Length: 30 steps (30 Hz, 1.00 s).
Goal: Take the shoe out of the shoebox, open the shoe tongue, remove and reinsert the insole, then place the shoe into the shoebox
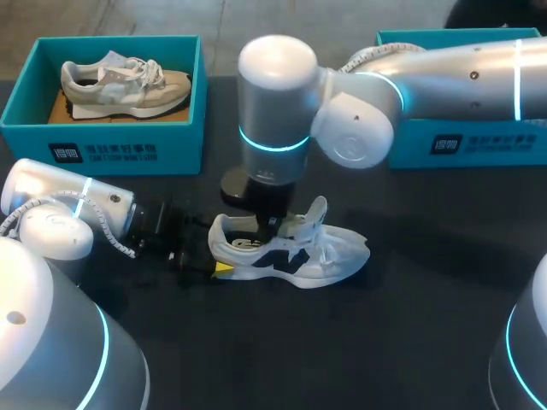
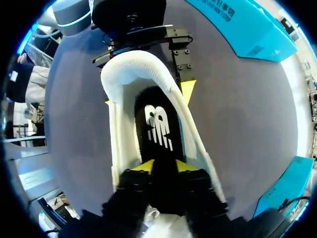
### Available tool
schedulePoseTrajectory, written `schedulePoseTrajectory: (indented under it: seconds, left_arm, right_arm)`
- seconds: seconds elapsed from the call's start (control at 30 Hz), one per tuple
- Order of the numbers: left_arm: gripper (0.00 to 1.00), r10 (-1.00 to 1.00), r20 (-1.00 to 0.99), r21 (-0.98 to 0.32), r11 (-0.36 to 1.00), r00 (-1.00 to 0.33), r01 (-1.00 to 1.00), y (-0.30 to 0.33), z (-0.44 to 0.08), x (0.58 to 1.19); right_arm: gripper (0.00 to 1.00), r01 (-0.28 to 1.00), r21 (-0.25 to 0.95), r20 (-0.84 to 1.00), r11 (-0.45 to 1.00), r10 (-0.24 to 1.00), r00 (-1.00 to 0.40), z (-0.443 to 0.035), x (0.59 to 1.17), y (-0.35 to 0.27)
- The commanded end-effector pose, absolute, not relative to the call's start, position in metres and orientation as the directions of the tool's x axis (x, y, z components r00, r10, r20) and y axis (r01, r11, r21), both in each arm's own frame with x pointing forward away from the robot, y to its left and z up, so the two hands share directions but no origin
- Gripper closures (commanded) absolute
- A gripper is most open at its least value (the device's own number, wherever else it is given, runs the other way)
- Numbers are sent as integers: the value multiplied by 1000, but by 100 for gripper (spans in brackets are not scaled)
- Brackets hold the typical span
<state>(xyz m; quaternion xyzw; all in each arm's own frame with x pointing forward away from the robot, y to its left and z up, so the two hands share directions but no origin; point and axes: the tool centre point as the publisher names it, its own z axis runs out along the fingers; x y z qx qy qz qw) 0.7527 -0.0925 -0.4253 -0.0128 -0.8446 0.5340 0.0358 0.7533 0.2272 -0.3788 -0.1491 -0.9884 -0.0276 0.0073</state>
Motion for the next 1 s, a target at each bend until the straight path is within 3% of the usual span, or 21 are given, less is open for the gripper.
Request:
schedulePoseTrajectory:
  seconds: [0.03, 1.0]
  left_arm:
    - [100, 60, 47, -902, 432, -997, -17, -96, -430, 756]
    - [100, 60, 47, -902, 432, -997, -17, -96, -430, 756]
  right_arm:
    - [63, 292, 59, 20, 955, 291, -956, -381, 755, 229]
    - [56, 244, 85, 67, 966, 239, -969, -410, 771, 234]
